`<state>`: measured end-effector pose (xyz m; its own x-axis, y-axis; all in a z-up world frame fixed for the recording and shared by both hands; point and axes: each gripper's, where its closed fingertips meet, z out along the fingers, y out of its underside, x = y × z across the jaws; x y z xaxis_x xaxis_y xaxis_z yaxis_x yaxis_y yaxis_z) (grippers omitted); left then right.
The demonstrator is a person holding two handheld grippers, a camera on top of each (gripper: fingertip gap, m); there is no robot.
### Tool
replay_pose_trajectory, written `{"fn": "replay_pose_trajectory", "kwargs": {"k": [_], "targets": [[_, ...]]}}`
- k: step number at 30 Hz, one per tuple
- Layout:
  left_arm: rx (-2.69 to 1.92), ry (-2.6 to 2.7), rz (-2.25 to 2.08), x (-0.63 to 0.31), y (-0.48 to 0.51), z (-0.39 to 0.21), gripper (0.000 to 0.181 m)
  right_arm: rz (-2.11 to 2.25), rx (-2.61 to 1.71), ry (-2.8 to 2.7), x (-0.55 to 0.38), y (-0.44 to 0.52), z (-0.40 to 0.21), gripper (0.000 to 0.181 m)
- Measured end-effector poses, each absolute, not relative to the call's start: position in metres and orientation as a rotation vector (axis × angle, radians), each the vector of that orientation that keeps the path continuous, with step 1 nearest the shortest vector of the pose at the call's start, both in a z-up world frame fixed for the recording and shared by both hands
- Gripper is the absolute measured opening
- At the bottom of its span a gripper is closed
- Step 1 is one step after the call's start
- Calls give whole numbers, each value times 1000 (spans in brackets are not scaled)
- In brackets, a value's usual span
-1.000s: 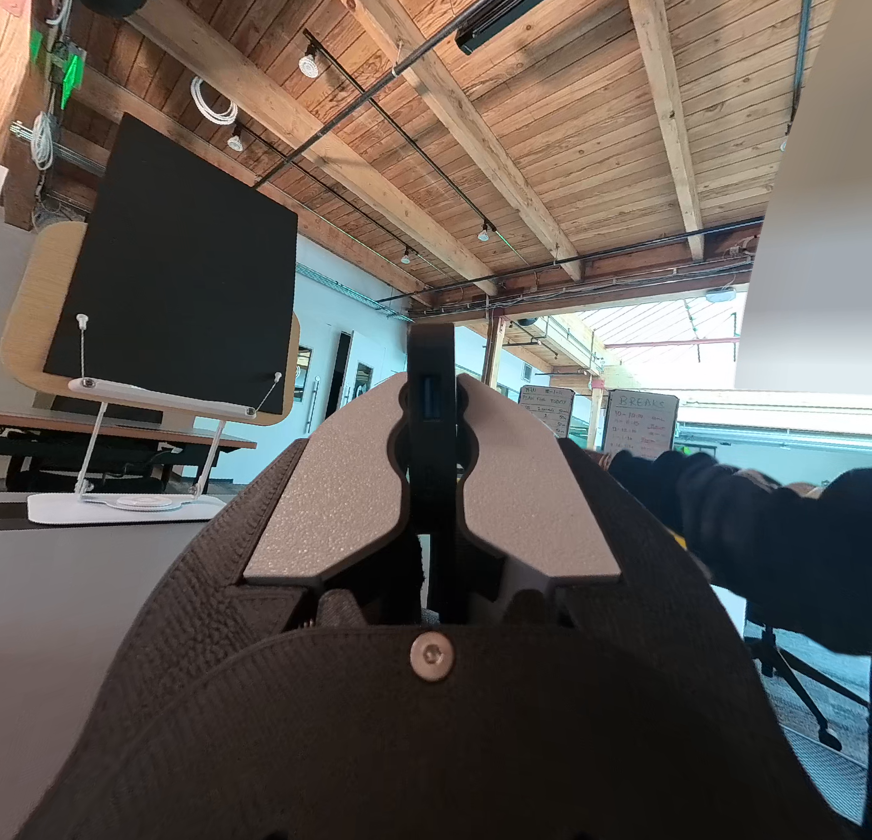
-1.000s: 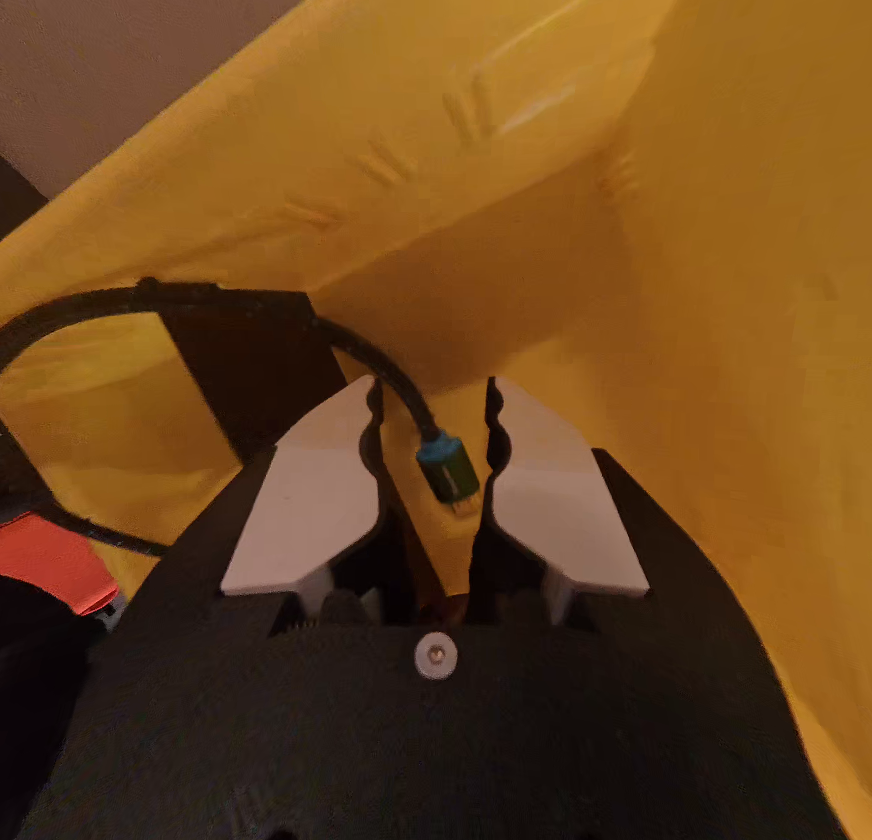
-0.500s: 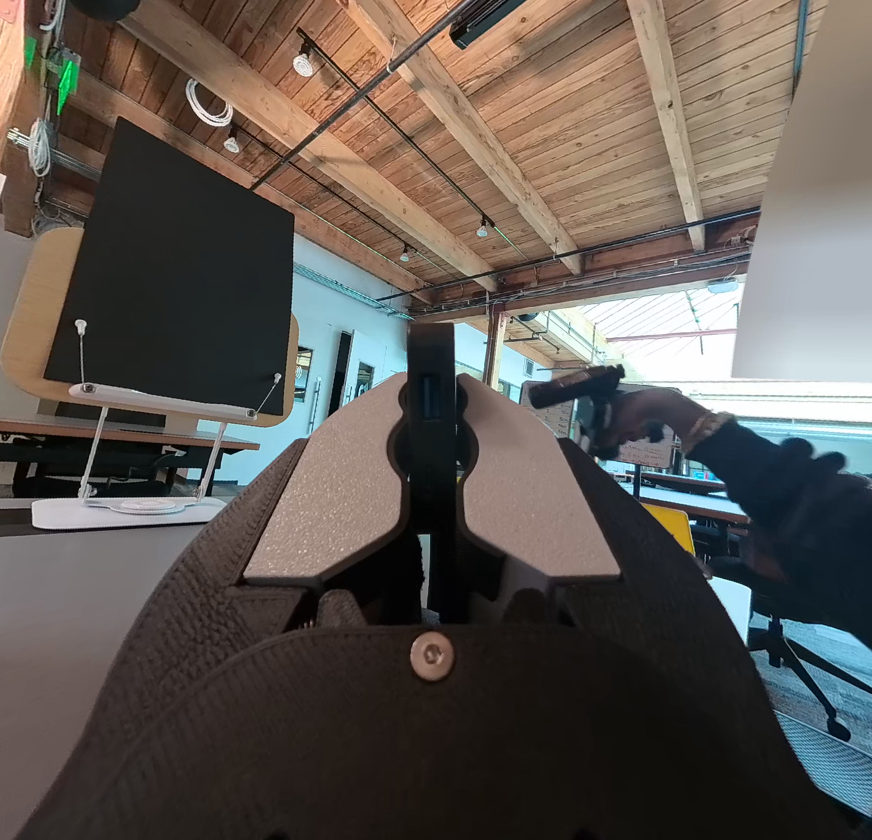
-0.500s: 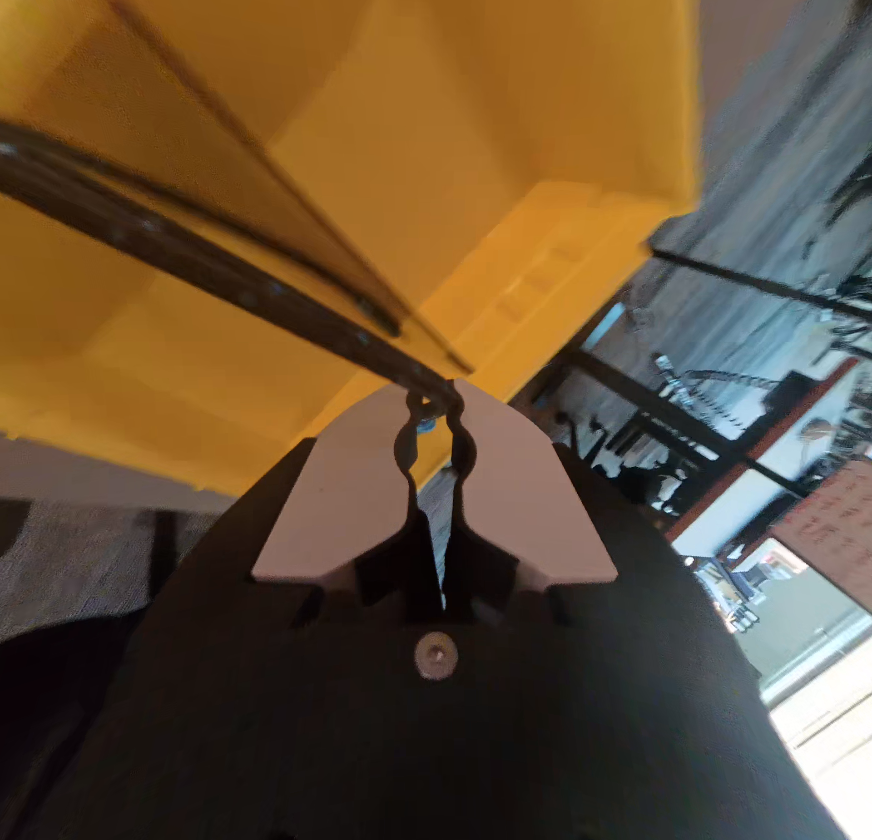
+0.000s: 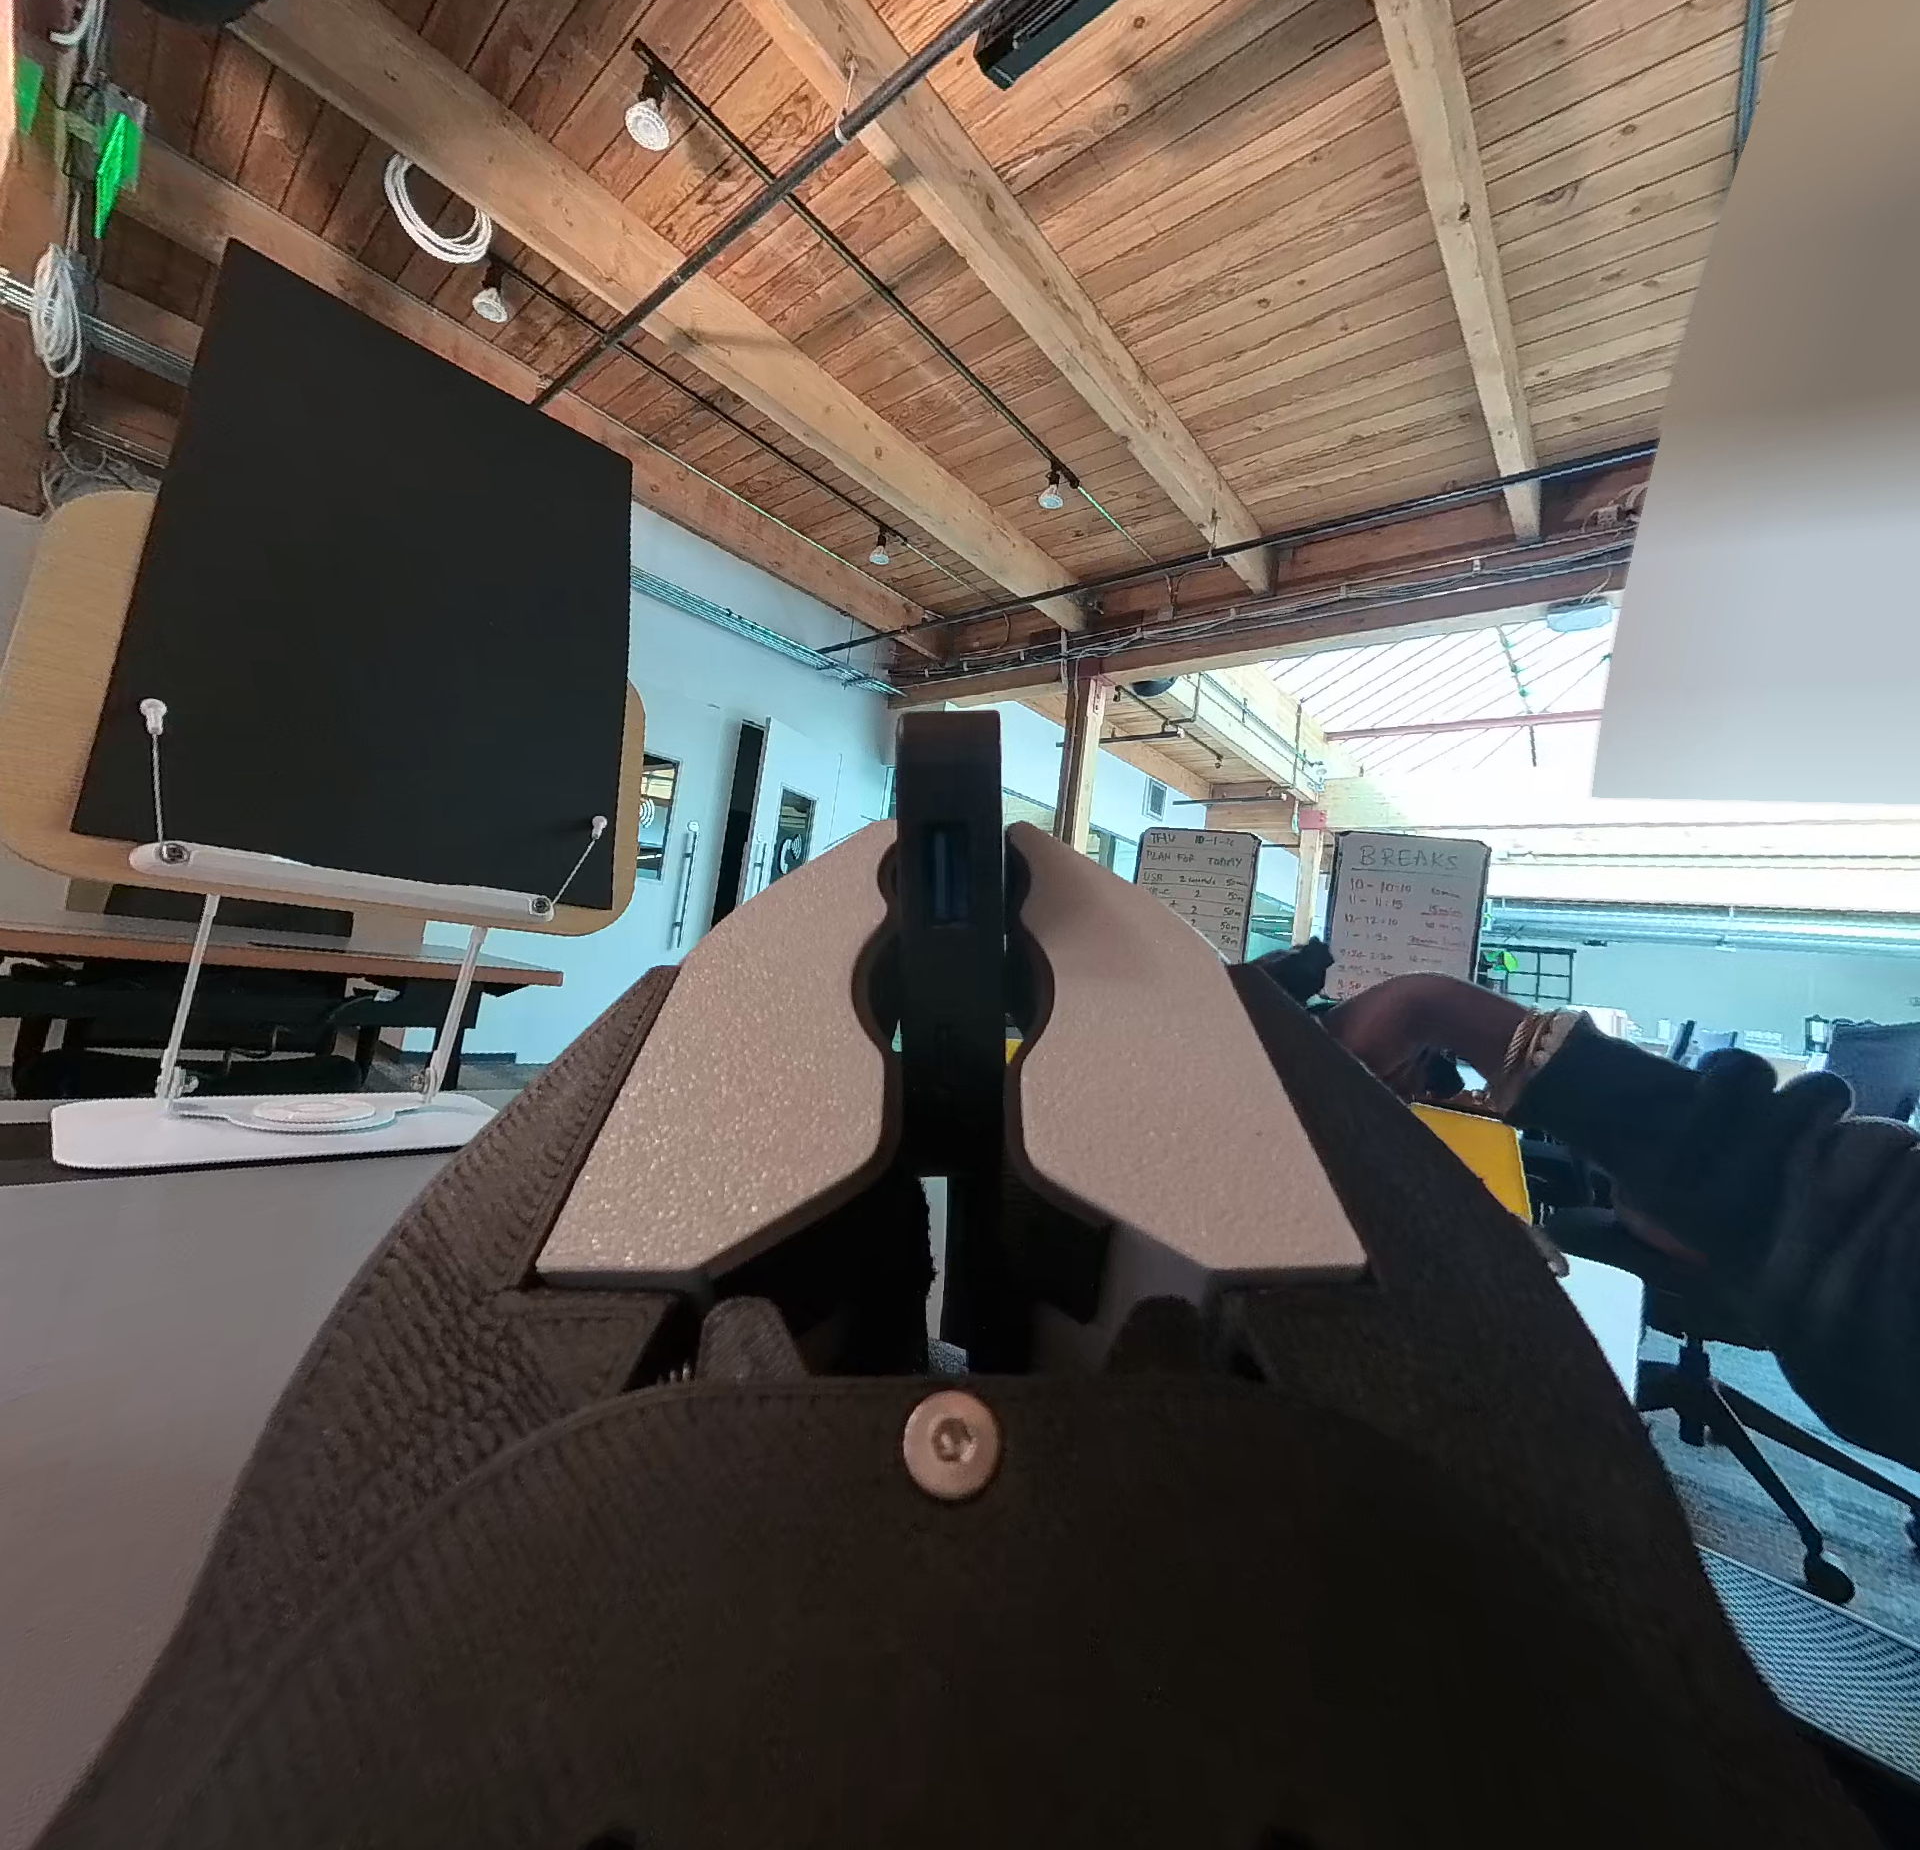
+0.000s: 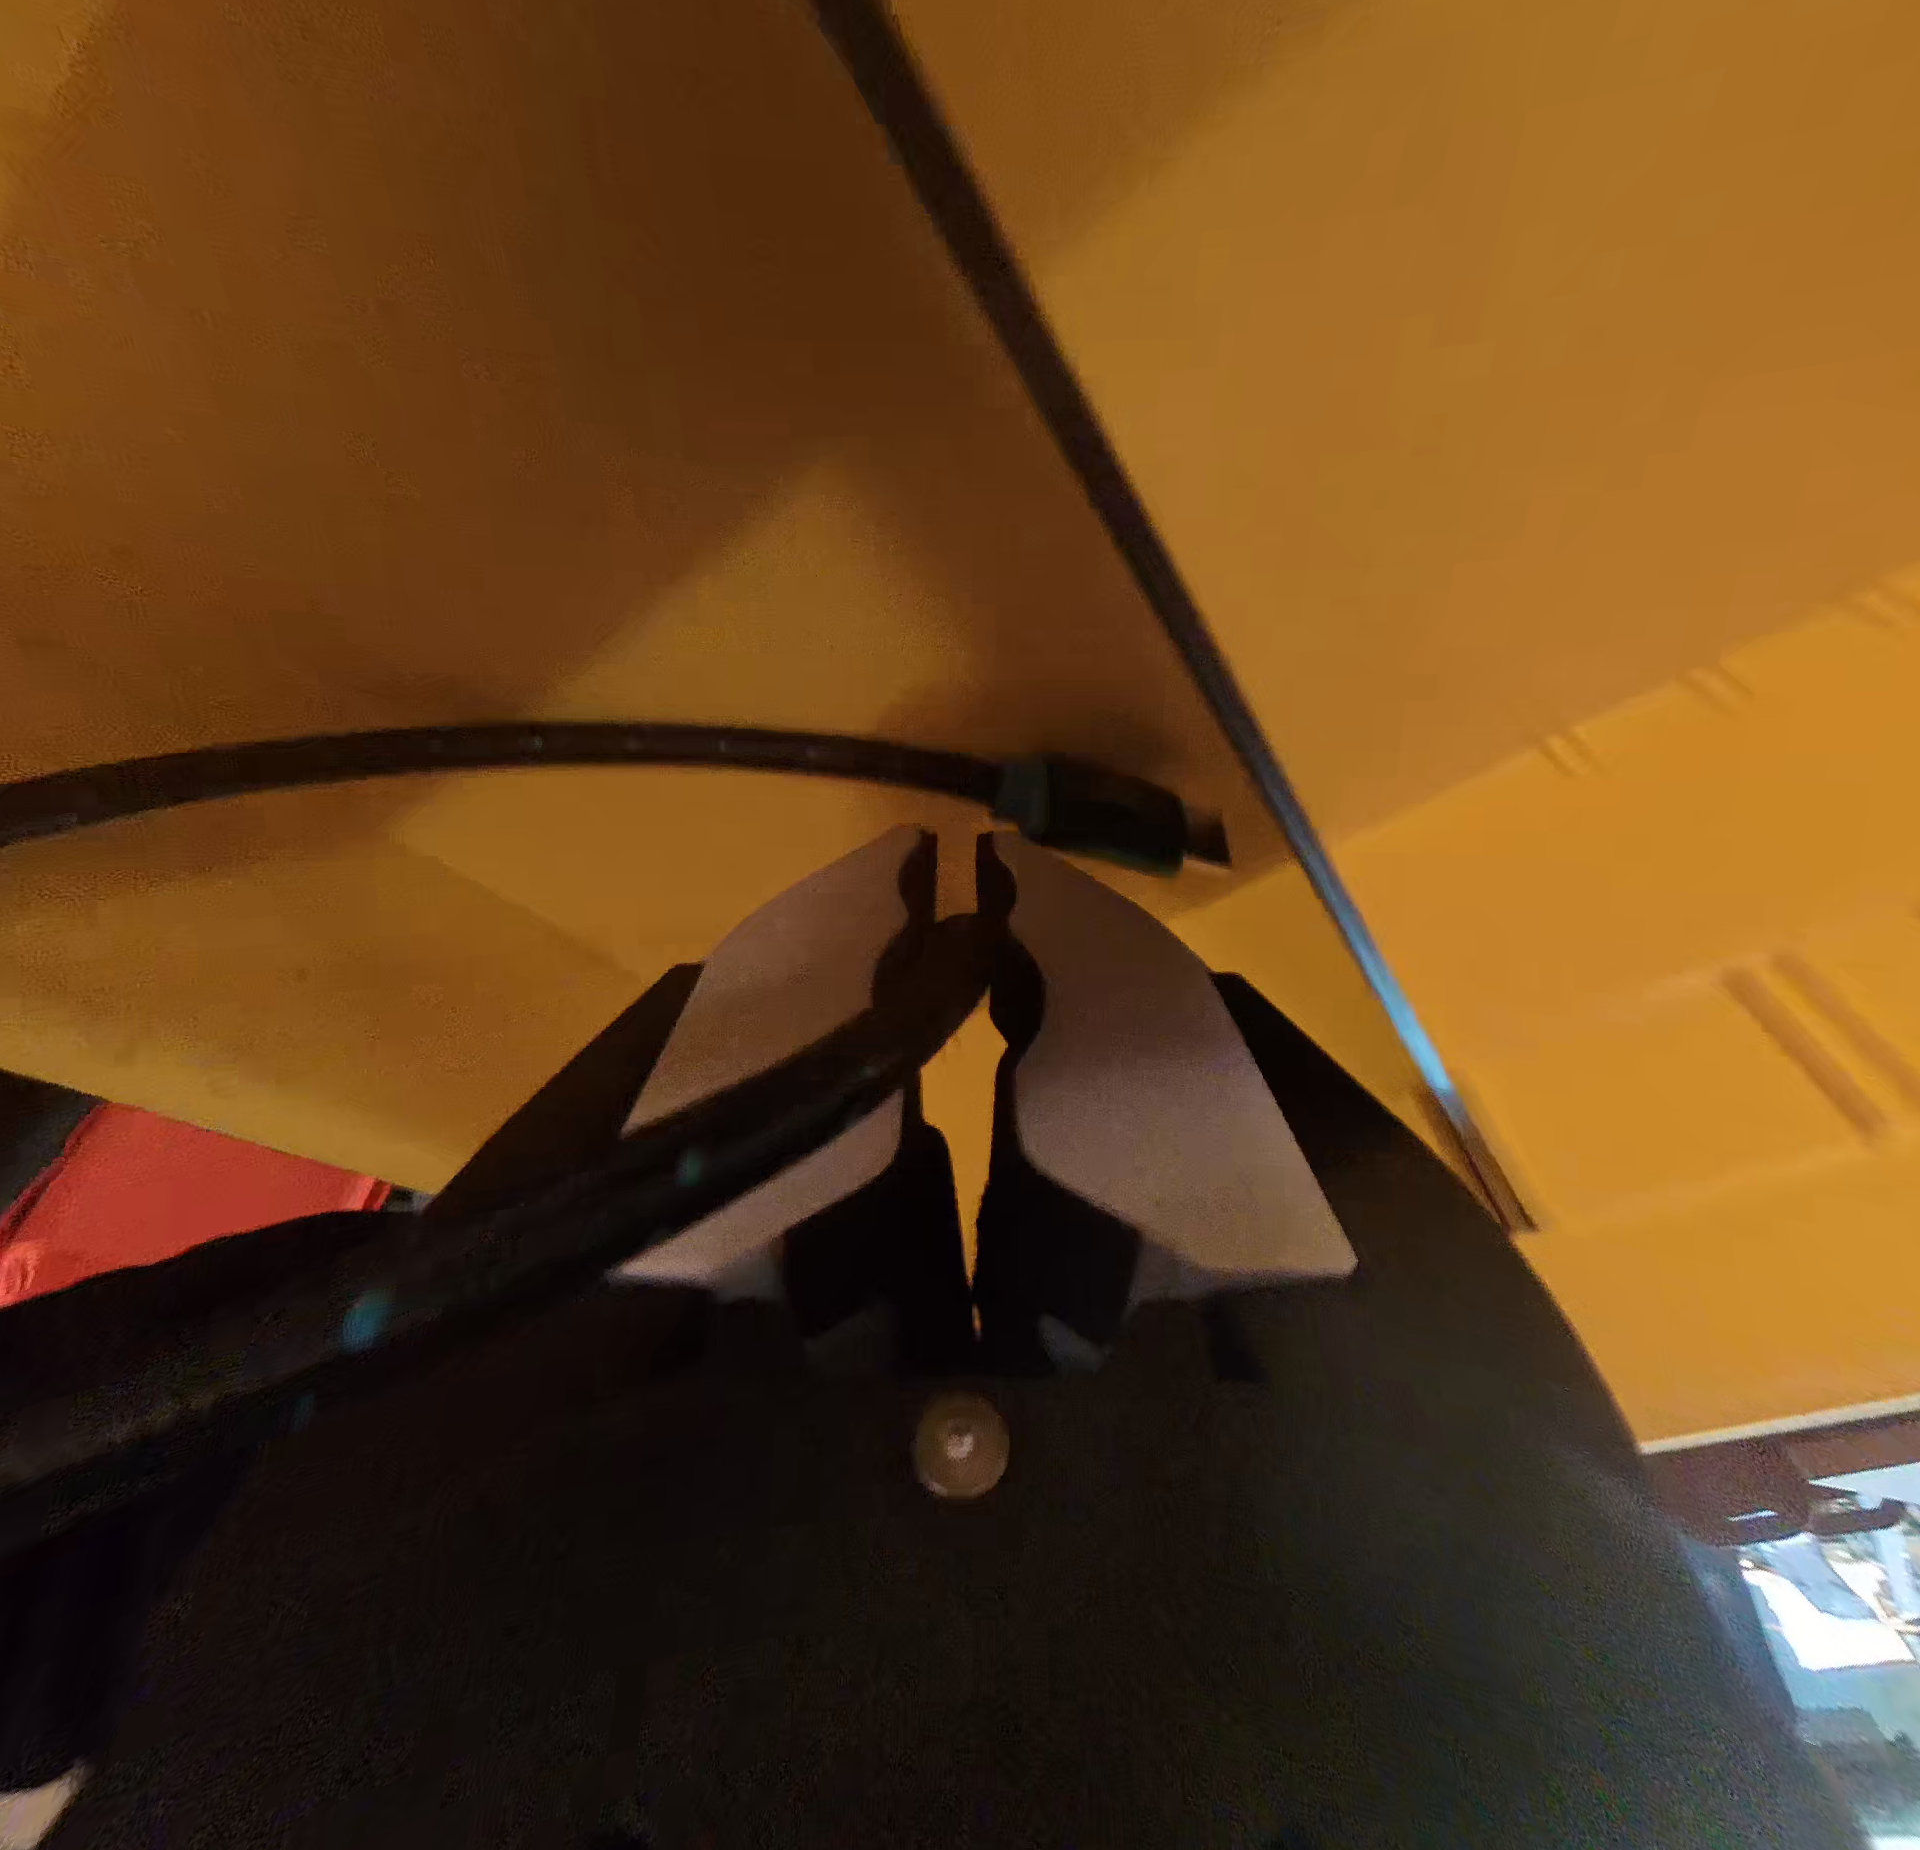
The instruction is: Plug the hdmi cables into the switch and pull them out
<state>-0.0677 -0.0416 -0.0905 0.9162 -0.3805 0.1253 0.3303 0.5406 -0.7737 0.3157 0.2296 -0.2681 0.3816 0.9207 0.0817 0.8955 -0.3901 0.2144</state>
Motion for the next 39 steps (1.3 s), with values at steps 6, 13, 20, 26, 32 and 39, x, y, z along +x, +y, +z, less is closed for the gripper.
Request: {"fn": "replay_pose_trajectory", "kwargs": {"k": [6, 13, 20, 26, 32, 39], "targets": [[-906, 59, -418, -68, -42, -91, 13, 156, 2481, 1764, 294, 225, -261, 31], [-907, 61, -419, -67, -41, -91, 13, -118, 2629, 1888, 283, 217, -219, 83], [-910, 62, -419, -67, -41, -91, 13, -309, 2910, 1998, 291, 222, -174, 93], [-910, 63, -416, -67, -41, -91, 14, -732, 2909, 2306, 288, 187, -130, 77], [-911, 65, -416, -66, -41, -91, 13, -745, 2521, 2475, 290, 125, -171, 44], [-915, 73, -408, -65, -40, -92, 14, -635, 2457, 2437, 303, 98, -207, 42]]}}
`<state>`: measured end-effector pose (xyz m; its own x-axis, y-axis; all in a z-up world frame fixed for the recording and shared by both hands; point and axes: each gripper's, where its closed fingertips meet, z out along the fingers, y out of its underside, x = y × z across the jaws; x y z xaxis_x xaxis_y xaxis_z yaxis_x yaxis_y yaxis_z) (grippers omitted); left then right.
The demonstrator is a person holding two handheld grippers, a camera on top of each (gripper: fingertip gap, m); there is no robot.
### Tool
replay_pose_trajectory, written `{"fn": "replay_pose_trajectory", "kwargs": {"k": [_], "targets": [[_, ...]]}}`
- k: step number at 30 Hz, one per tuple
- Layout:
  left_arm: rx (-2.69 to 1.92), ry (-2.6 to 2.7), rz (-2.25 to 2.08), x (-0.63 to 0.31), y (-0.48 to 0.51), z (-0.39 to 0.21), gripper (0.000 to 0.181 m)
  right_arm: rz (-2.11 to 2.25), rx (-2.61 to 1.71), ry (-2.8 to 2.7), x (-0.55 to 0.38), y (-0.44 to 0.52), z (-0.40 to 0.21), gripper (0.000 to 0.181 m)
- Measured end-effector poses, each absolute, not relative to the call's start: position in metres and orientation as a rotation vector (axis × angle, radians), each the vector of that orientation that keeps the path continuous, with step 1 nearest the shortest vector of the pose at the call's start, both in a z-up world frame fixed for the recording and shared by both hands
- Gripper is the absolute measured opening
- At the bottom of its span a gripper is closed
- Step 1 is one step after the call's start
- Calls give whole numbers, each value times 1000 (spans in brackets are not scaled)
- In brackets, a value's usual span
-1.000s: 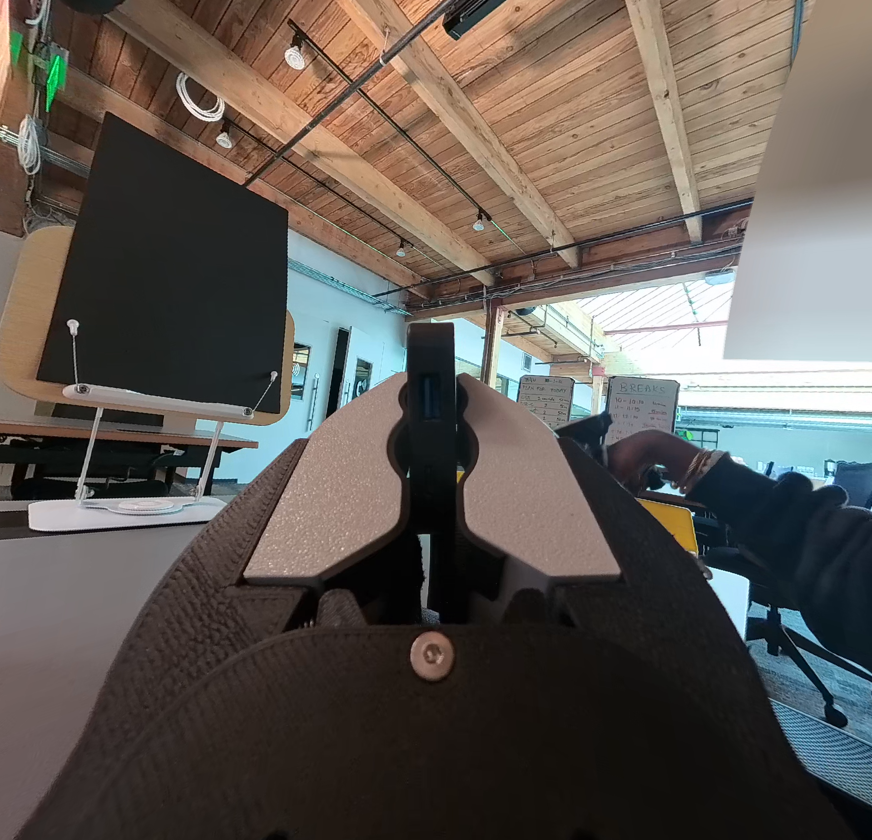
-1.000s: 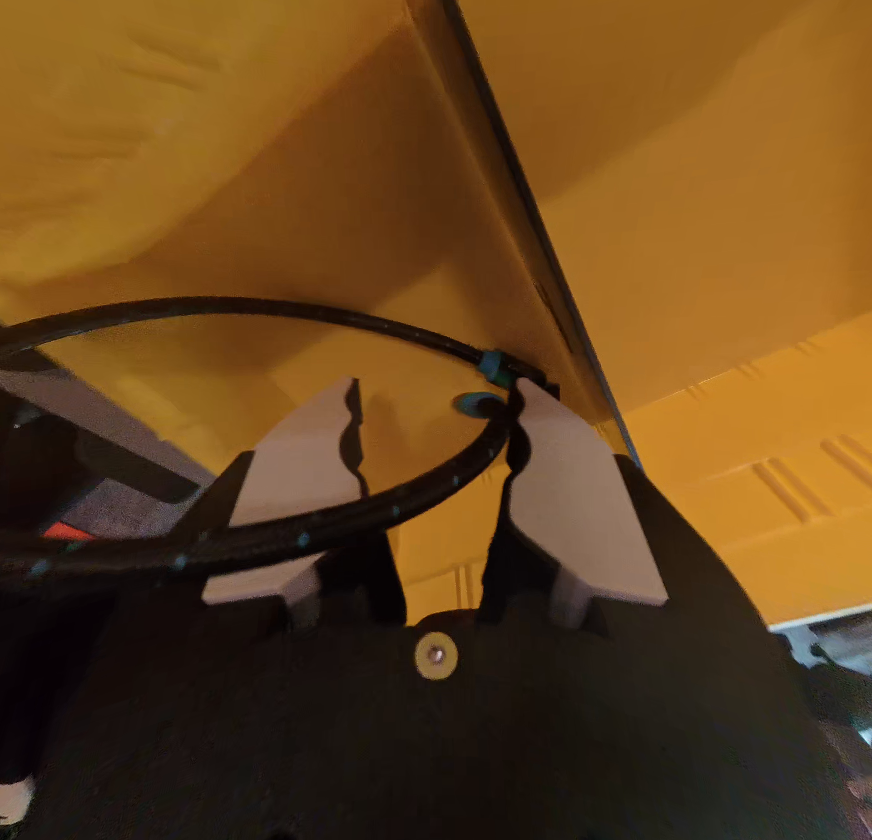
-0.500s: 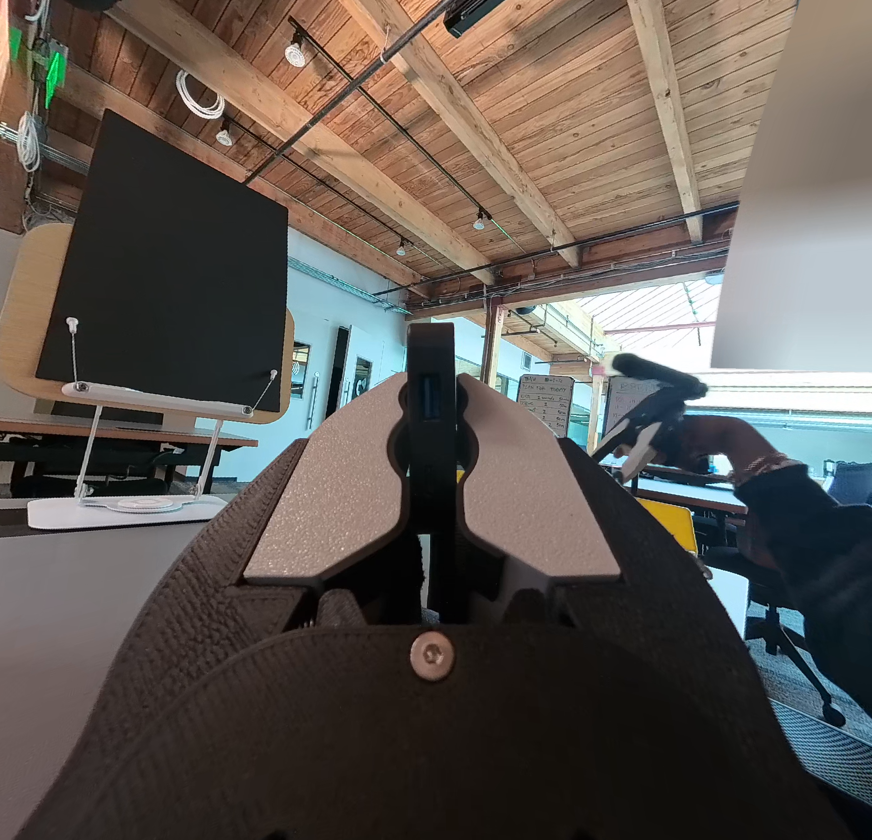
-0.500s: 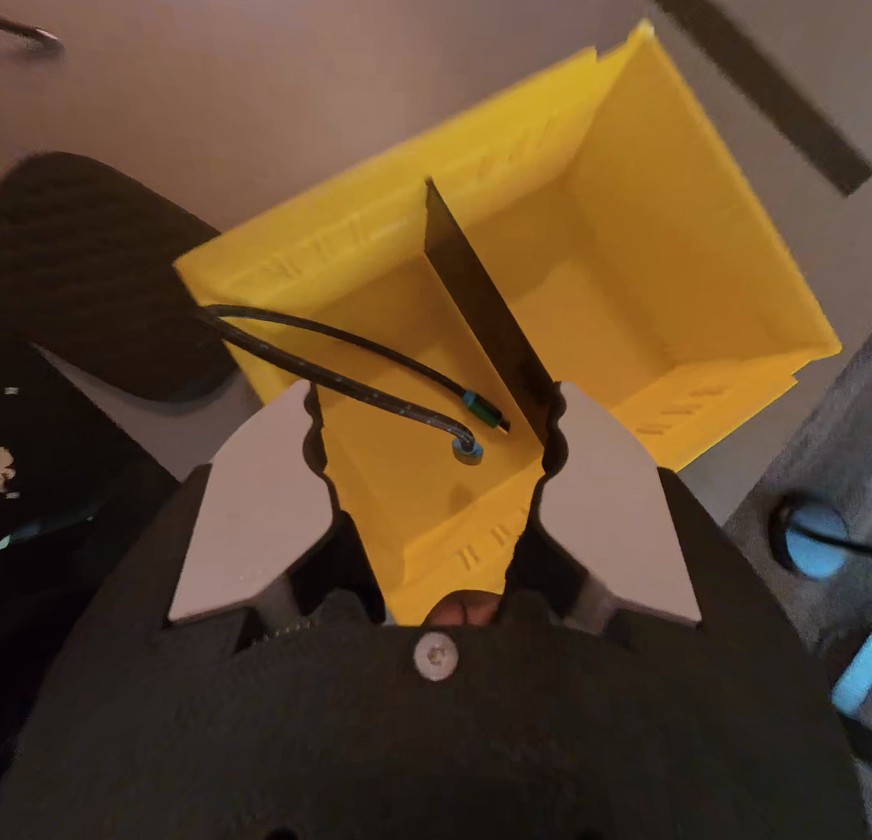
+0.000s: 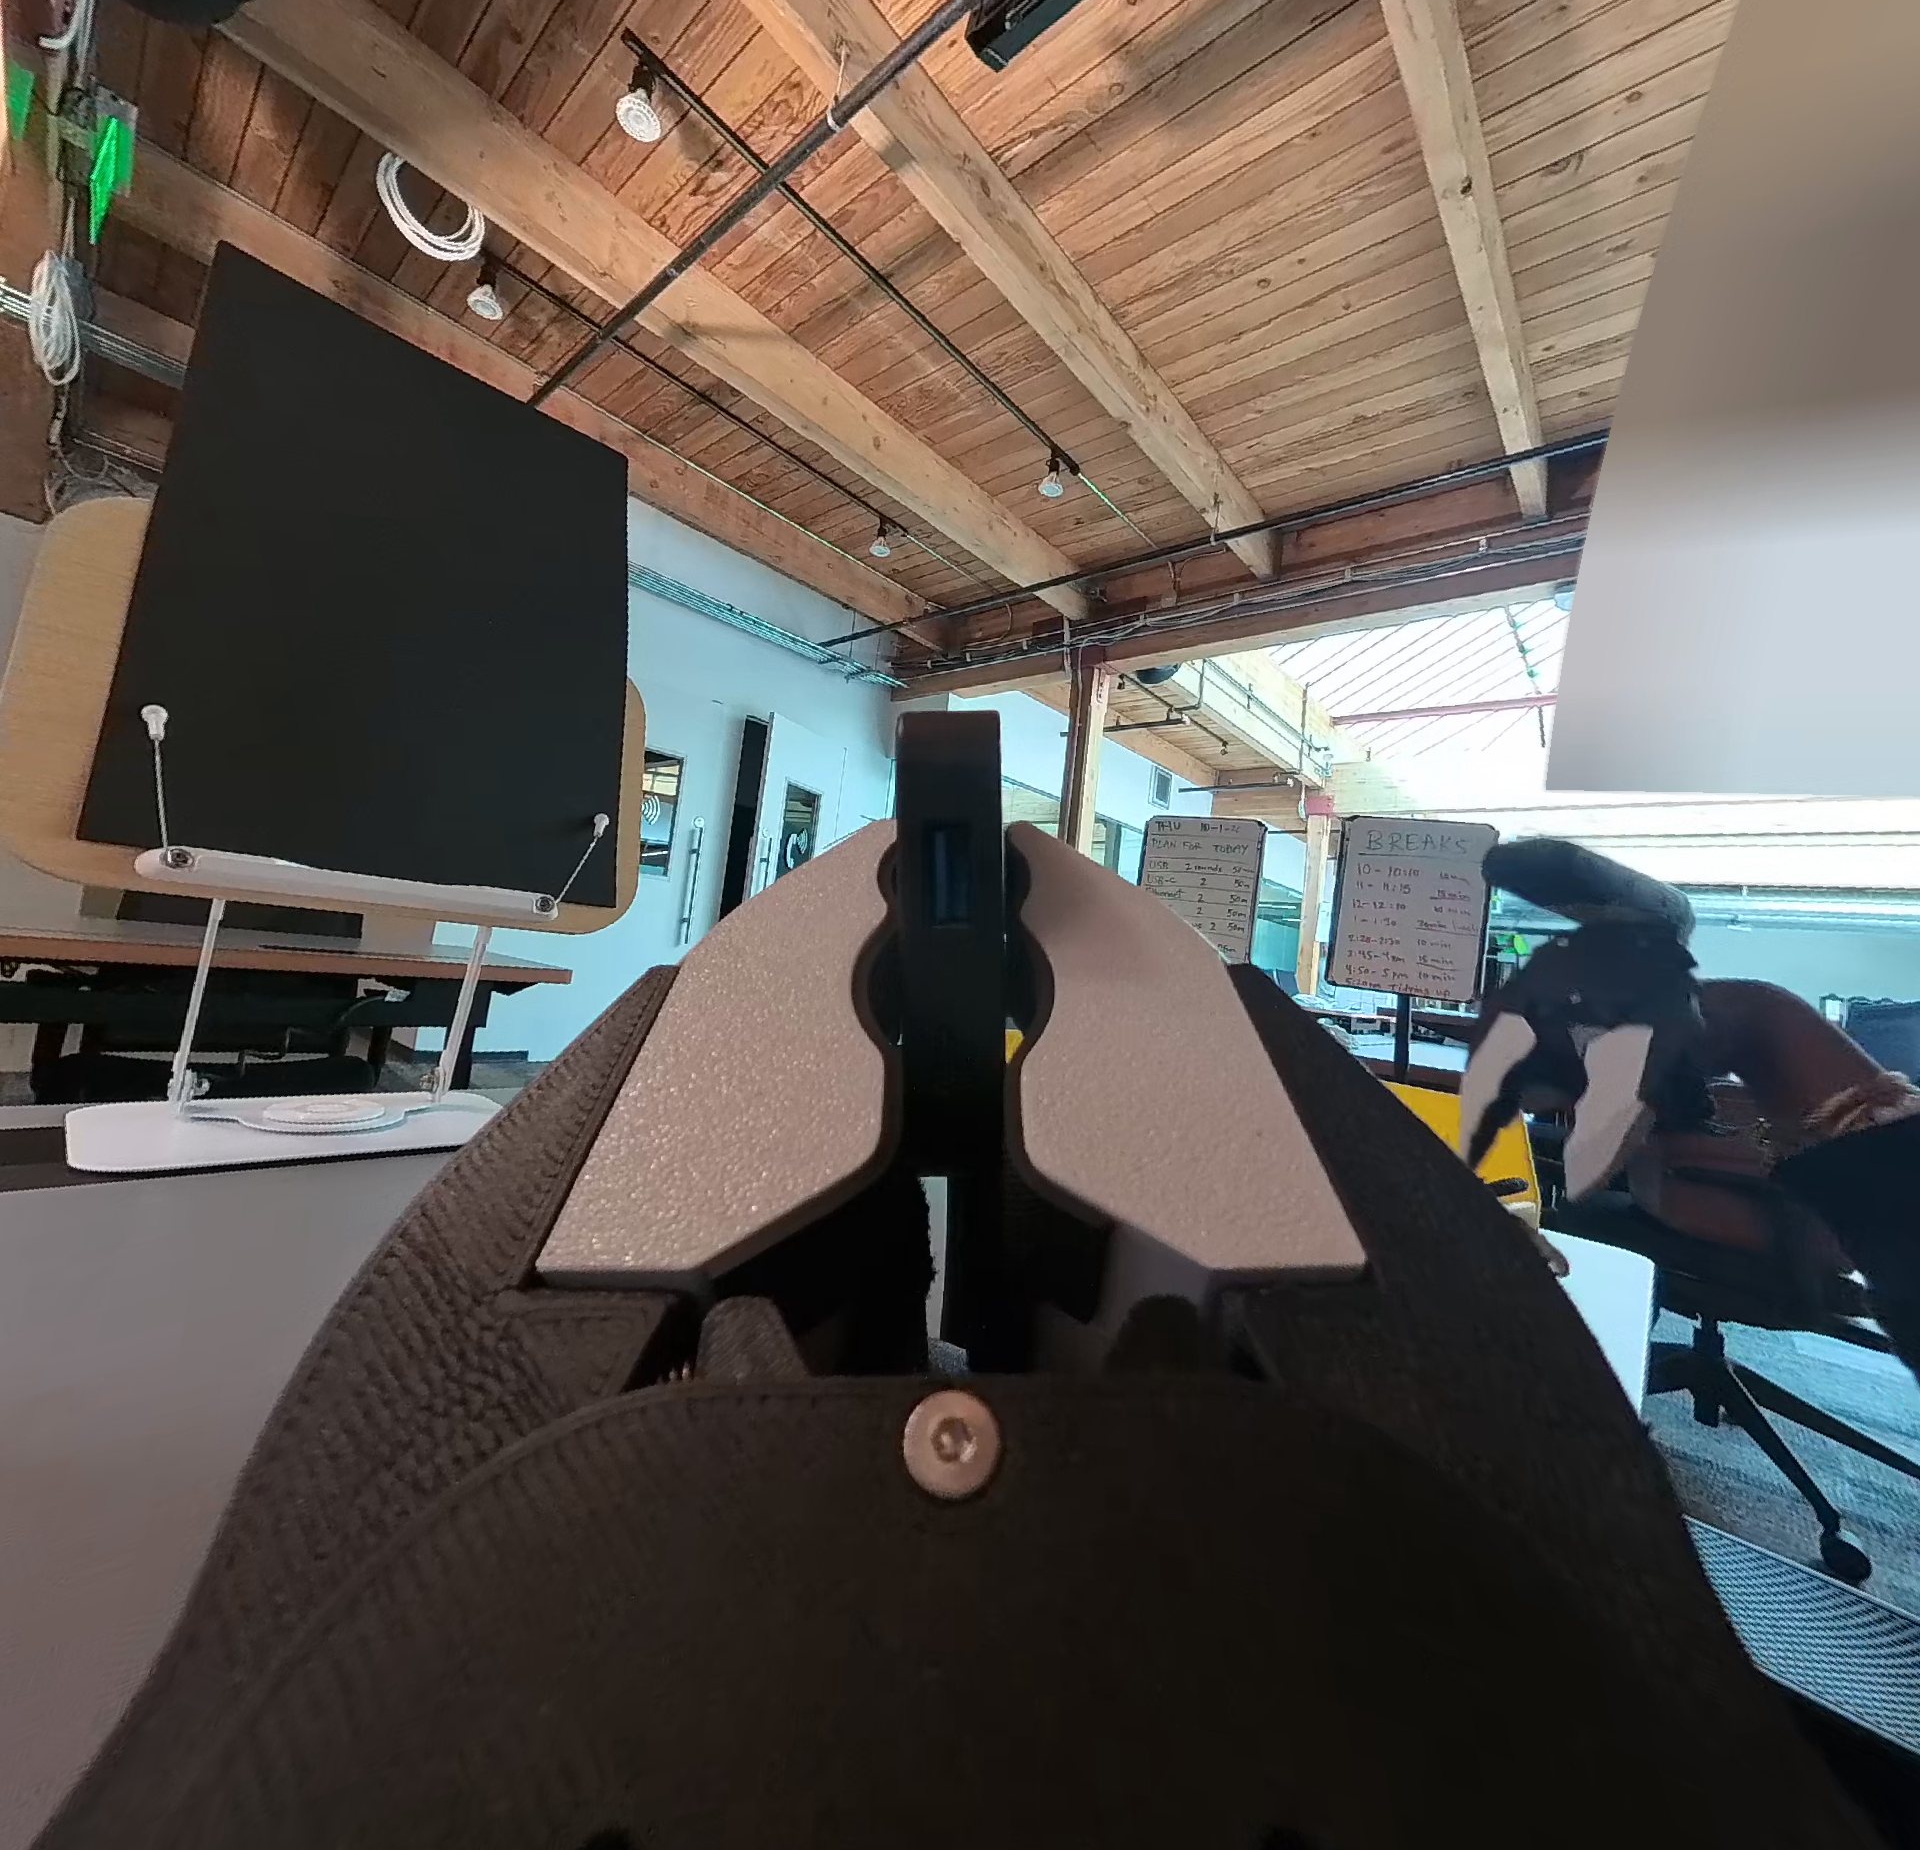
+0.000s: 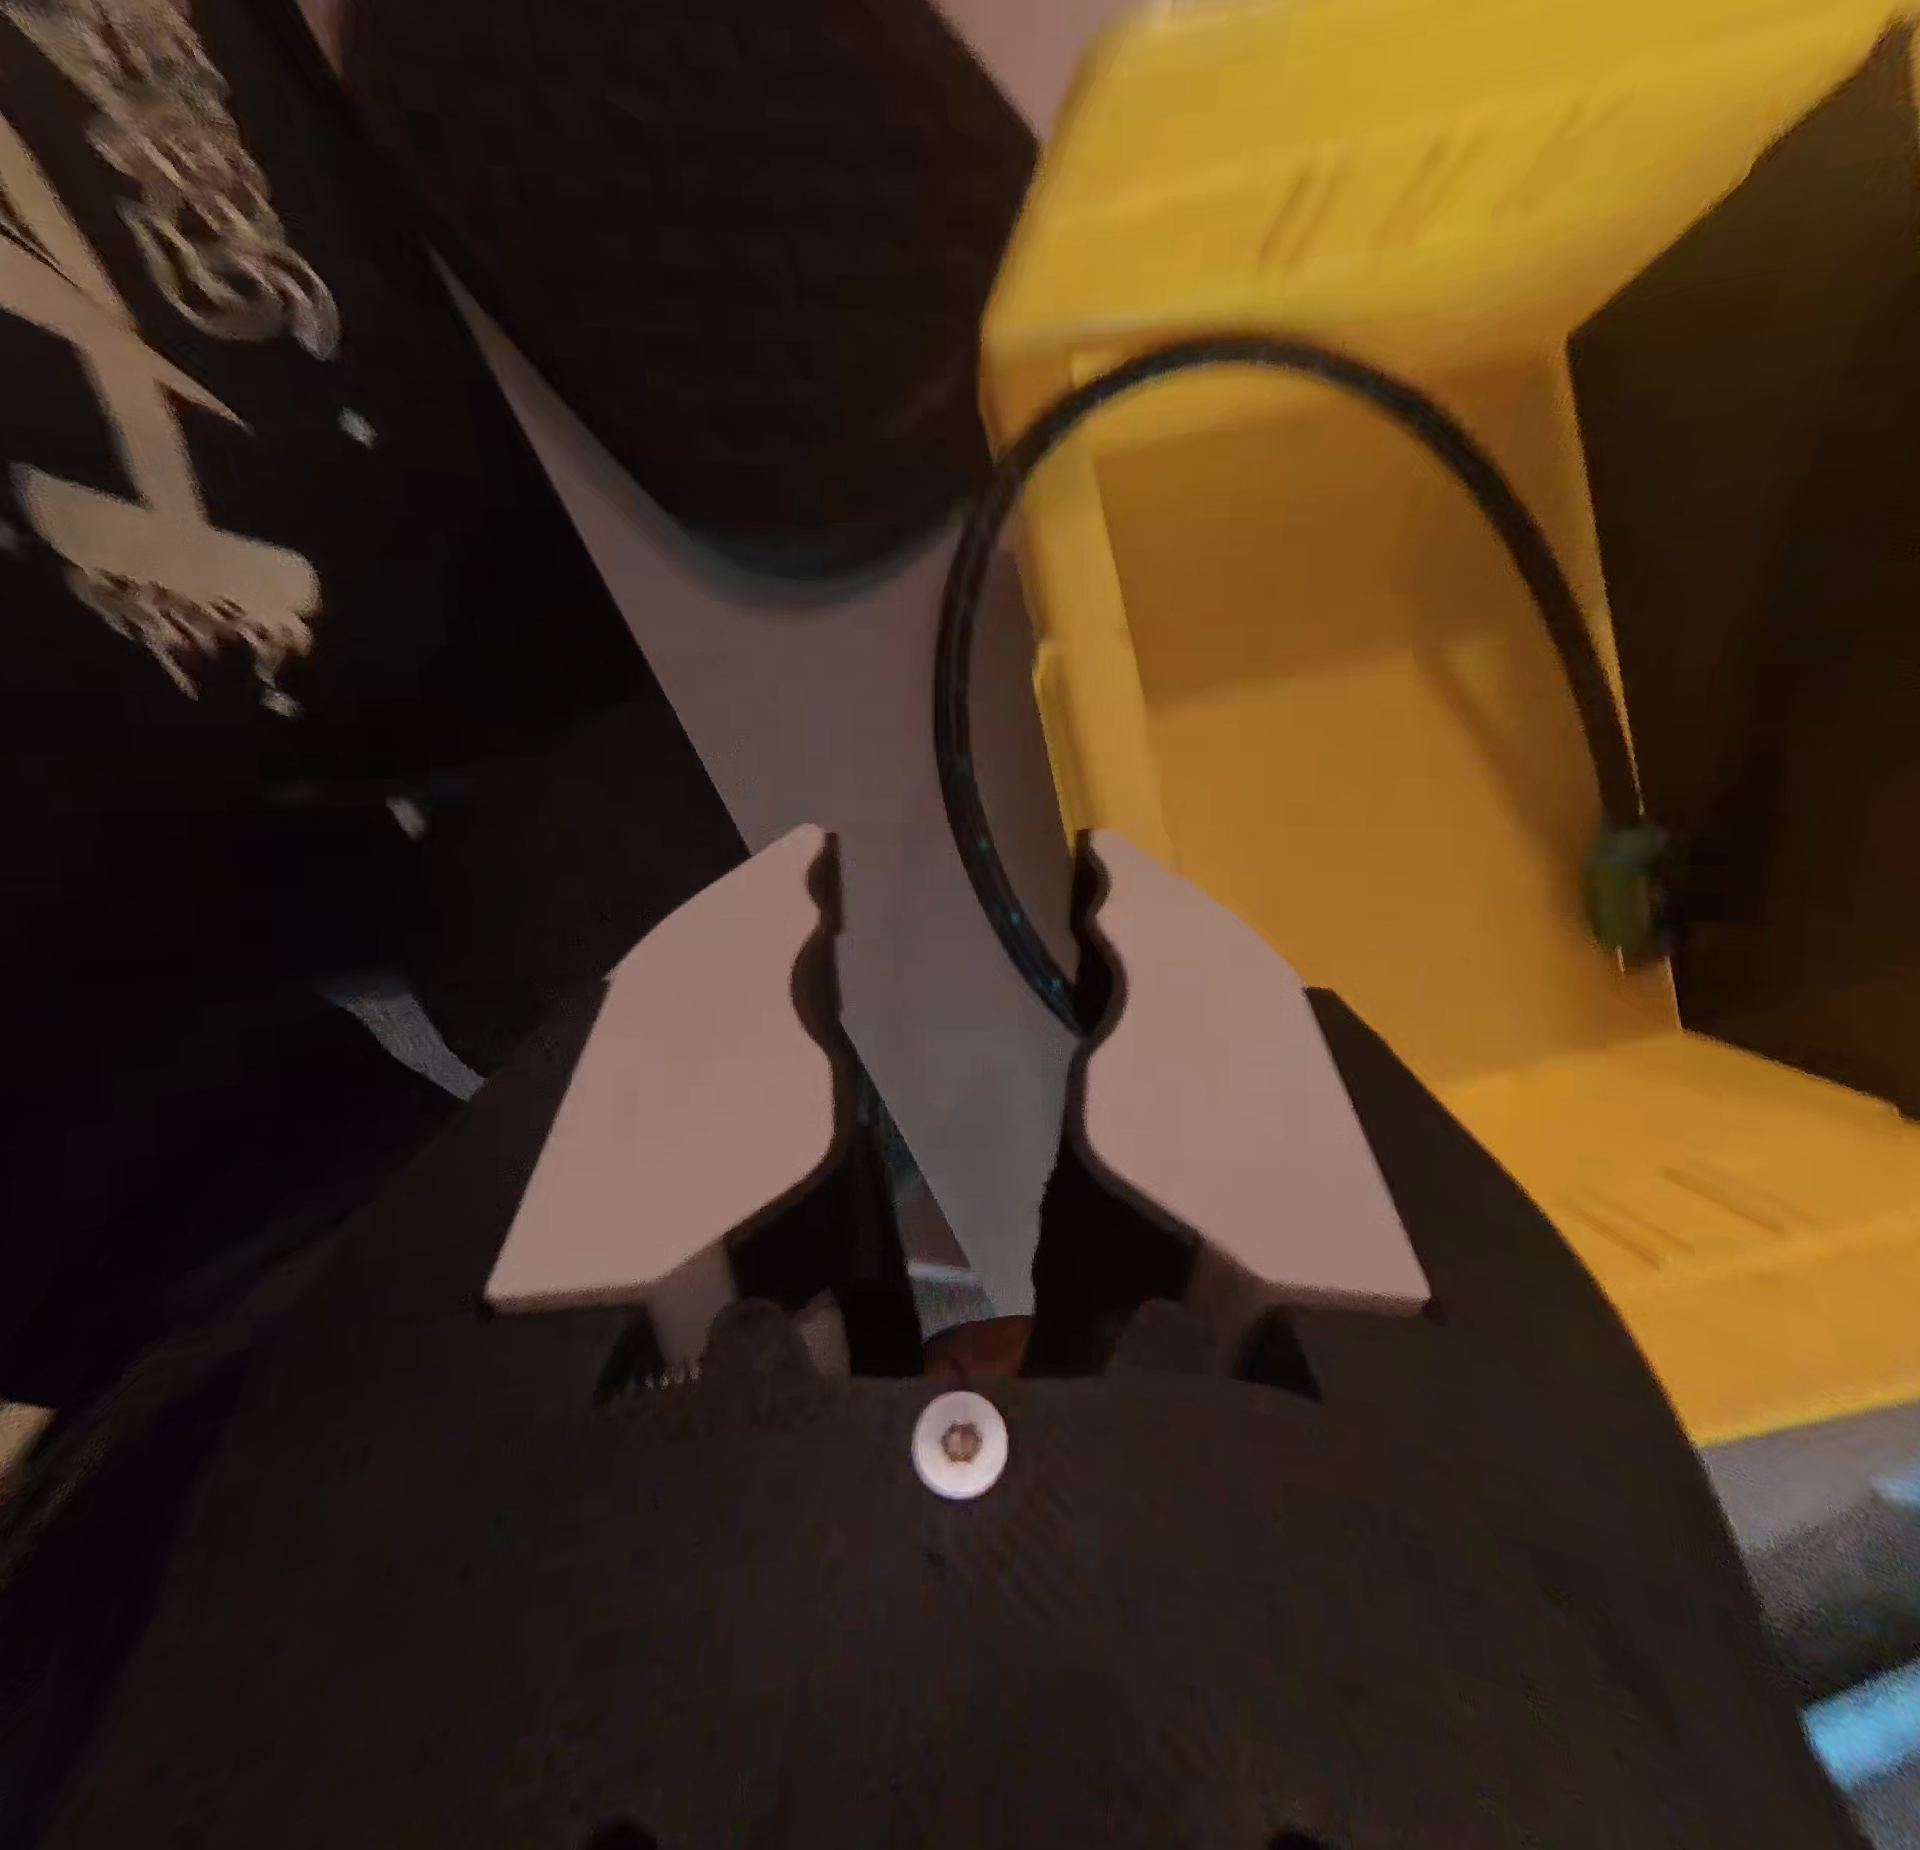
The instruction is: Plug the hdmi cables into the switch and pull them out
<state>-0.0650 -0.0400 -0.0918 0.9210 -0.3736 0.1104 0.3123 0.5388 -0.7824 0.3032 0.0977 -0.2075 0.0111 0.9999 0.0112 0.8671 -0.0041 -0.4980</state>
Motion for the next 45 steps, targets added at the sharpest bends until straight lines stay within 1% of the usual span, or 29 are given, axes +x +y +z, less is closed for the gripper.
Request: {"fn": "replay_pose_trajectory", "kwargs": {"k": [3, 5, 7, 11, 21, 25, 28, 29, 31, 35, 36, 37, 38, 40, 43, 44, 45], "targets": [[-916, 72, -413, -65, -40, -92, 13, 280, -1953, -1921, 312, 115, -218, 24], [-916, 74, -412, -64, -40, -92, 14, 288, -1899, -1886, 301, 125, -209, 12], [-918, 79, -411, -63, -39, -92, 14, 333, -1907, -1839, 287, 139, -203, 9], [-922, 81, -413, -63, -39, -92, 13, 519, -2139, -1932, 274, 140, -225, 8], [-922, 79, -424, -62, -40, -93, 14, 1015, -2470, -1760, 257, 151, -221, 8], [-926, 79, -433, -62, -39, -94, 13, 1034, -2505, -1614, 255, 172, -221, 8], [-929, 81, -436, -61, -39, -94, 14, 874, -2387, -1602, 253, 188, -222, 9], [-930, 81, -436, -61, -38, -94, 13, 830, -2323, -1629, 253, 190, -221, 16], [-934, 80, -438, -61, -38, -94, 13, 762, -2253, -1619, 253, 194, -217, 42], [-940, 90, -435, -59, -37, -95, 13, 661, -2131, -1502, 251, 203, -194, 53], [-941, 93, -434, -59, -37, -95, 13, 659, -2066, -1453, 246, 202, -179, 56], [-942, 96, -435, -58, -36, -95, 13, 695, -1963, -1396, 235, 197, -157, 63], [-943, 99, -438, -58, -36, -95, 14, 757, -1819, -1340, 221, 186, -130, 72], [-940, 104, -457, -56, -37, -95, 13, 880, -1455, -1244, 192, 151, -74, 95], [-911, 116, -518, -55, -41, -92, 14, 971, -961, -1109, 150, 90, -18, 140], [-895, 121, -542, -54, -43, -90, 13, 999, -871, -1111, 134, 69, -13, 146], [-877, 127, -568, -53, -45, -89, 13, 1058, -797, -1154, 115, 44, -15, 146]]}}
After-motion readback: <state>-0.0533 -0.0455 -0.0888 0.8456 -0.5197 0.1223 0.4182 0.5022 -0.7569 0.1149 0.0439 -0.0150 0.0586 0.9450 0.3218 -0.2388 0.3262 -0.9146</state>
